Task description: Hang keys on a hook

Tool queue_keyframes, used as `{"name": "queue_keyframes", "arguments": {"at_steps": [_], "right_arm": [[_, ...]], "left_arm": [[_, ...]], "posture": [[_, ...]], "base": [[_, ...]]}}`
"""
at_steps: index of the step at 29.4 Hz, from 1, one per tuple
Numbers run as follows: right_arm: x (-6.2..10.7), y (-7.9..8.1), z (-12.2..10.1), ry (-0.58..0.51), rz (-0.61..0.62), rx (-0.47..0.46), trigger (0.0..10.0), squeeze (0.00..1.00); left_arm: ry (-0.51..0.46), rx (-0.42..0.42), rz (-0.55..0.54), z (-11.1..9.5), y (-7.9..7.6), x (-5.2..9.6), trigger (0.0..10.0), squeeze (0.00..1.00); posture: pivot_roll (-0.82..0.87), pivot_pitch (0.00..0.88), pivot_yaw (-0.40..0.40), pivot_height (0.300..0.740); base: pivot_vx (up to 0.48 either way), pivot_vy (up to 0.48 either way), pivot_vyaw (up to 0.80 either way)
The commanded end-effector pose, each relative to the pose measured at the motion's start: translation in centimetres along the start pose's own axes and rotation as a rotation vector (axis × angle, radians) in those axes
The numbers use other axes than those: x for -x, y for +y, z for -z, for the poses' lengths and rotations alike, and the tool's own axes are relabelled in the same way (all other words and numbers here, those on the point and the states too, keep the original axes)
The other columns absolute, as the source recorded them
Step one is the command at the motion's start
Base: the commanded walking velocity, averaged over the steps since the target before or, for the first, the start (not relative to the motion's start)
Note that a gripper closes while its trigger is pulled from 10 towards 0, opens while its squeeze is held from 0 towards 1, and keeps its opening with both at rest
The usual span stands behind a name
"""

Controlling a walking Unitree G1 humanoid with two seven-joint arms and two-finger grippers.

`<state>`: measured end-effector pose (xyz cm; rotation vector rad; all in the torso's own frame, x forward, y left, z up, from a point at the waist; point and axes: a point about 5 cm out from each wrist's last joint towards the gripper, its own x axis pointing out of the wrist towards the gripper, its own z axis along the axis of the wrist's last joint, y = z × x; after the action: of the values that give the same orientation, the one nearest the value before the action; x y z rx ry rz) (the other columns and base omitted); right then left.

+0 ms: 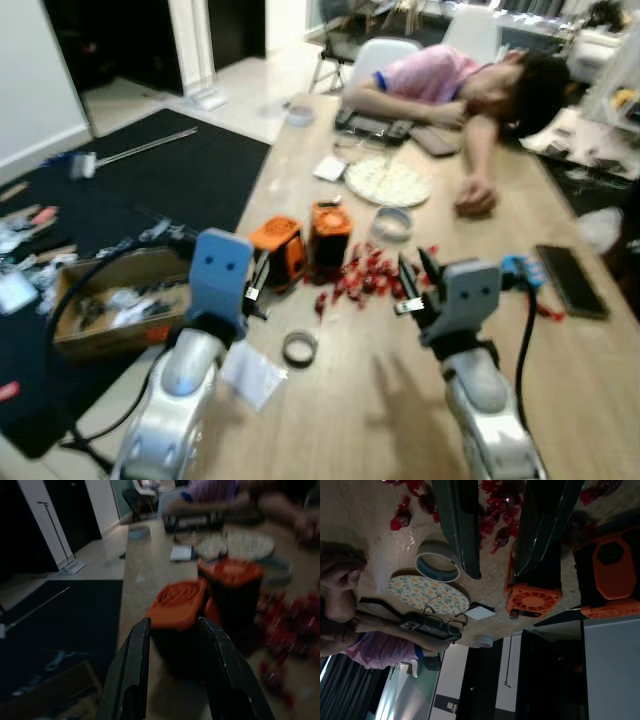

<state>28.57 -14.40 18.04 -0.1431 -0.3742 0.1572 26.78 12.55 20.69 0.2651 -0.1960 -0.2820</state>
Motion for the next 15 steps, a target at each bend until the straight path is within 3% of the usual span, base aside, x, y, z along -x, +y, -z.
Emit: {"name": "queue_keyframes", "arguments": {"at_steps": [1,4,8,15], "right_arm": [[0.5,-0.6,0.6,0.025,0.019,0.003,10.0,0.0],[0.5,-0.6,0.6,0.026,0.019,0.003,10.0,0.0],[0.5,-0.5,0.6,0.026,0.021,0.003,10.0,0.0],[0.5,-0.5,0.6,0.026,0.023,0.002,10.0,0.0]], "left_arm": [[0.037,-0.044,0.107,0.3,-0.6,0.2,10.0,0.0],[0.103,-0.083,0.204,1.2,-1.0,0.6,10.0,0.0],[0.178,-0.085,0.254,2.1,-1.5,0.9,10.0,0.0],[0.305,-0.067,0.177,3.4,-1.9,0.1,10.0,0.0]], "posture": [[0.11,0.129,-0.005,0.74],[0.11,0.129,-0.005,0.74],[0.11,0.13,-0.001,0.74],[0.11,0.131,0.002,0.74]], "base": [[0.0,0.0,0.0],[0.0,0.0,0.0],[0.0,0.0,0.0],[0.0,0.0,0.0]]}}
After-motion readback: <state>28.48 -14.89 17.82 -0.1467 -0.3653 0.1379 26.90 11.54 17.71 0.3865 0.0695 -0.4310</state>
